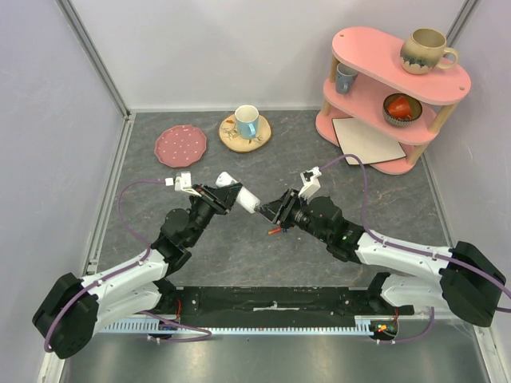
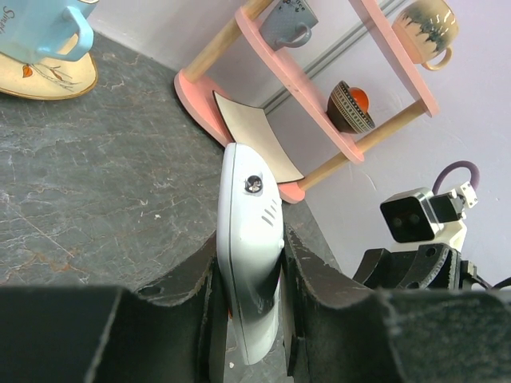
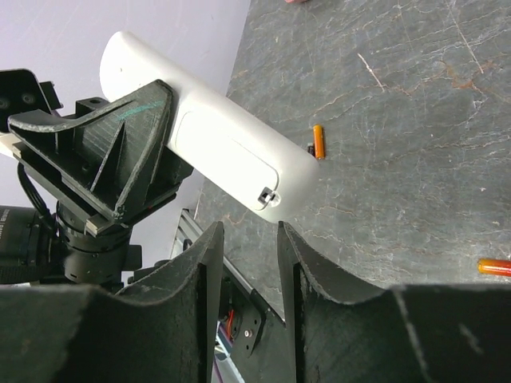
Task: Load the batteries into the remote control
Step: Remove the battery cover from the remote control.
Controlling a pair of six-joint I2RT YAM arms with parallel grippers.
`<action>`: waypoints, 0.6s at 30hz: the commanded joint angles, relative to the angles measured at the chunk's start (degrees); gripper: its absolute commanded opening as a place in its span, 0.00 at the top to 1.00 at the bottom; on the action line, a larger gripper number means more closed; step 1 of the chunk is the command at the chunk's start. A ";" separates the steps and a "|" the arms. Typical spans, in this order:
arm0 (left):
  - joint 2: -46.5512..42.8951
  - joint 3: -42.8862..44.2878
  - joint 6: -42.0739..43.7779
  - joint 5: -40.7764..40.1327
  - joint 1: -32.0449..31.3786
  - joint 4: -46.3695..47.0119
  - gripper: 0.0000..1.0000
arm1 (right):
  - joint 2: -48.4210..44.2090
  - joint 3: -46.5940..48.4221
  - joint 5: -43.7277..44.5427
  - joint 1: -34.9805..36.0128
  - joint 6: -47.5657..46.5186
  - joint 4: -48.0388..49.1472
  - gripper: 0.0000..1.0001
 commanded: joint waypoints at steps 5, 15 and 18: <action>-1.16 0.05 2.67 -2.22 -0.51 3.07 0.98 | 1.44 2.37 1.61 -0.68 1.74 3.79 0.61; -0.98 -0.13 2.32 -2.05 -0.77 3.33 0.98 | 2.23 3.08 1.53 -1.03 1.39 3.88 0.64; -1.07 -0.21 2.23 -1.96 -0.86 3.42 0.98 | 2.32 2.99 1.44 -1.03 1.48 4.23 0.66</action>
